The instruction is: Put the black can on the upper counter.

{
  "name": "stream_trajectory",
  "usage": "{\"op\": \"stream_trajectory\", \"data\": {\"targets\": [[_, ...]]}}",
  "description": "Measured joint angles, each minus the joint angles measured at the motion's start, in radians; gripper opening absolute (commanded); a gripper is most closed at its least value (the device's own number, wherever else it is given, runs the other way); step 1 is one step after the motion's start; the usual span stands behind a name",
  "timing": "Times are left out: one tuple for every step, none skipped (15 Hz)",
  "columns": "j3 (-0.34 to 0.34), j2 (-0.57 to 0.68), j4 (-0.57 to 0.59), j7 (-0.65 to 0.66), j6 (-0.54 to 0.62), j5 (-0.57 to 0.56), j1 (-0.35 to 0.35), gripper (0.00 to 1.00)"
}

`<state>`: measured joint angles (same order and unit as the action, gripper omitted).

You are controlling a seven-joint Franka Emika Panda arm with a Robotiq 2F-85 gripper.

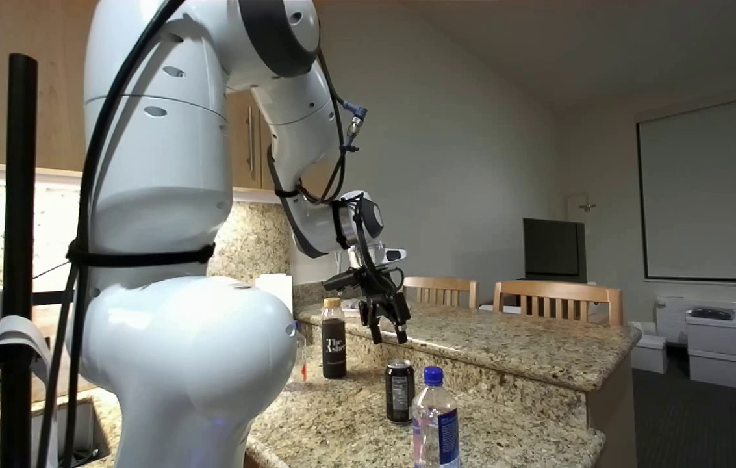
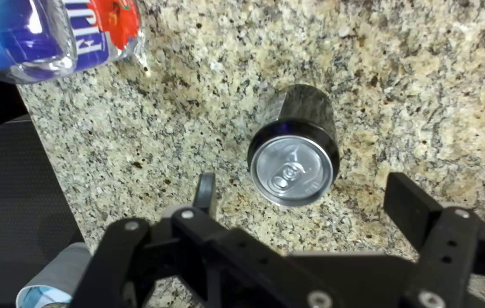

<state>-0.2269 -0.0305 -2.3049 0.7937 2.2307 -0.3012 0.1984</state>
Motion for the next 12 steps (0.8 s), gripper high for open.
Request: {"op": "stream_trajectory", "data": {"targets": [[0.011,0.0,-0.021,0.0,0.033,0.007,-0.002,1.0],[0.022,0.0,-0.044,0.0,0.072,0.018,-0.003,1.0],[0.033,0.001,-0.07,-0.001,0.118,0.032,-0.007,1.0],[0.042,0.002,-0.094,-0.002,0.165,0.046,-0.011,1.0],[0.051,0.005,-0.117,-0.002,0.212,0.059,-0.015,1.0],[0.059,0.009,-0.136,-0.002,0.257,0.065,-0.018,1.0],[0.065,0.015,-0.153,-0.002,0.298,0.066,-0.021,1.0],[0.069,0.022,-0.167,-0.002,0.338,0.066,-0.025,1.0],[0.073,0.03,-0.177,-0.002,0.374,0.066,-0.026,1.0],[0.078,0.038,-0.187,-0.001,0.412,0.065,-0.027,1.0],[0.084,0.043,-0.2,-0.001,0.458,0.065,-0.027,1.0],[0.09,0.049,-0.21,0.0,0.501,0.063,-0.027,1.0]]}}
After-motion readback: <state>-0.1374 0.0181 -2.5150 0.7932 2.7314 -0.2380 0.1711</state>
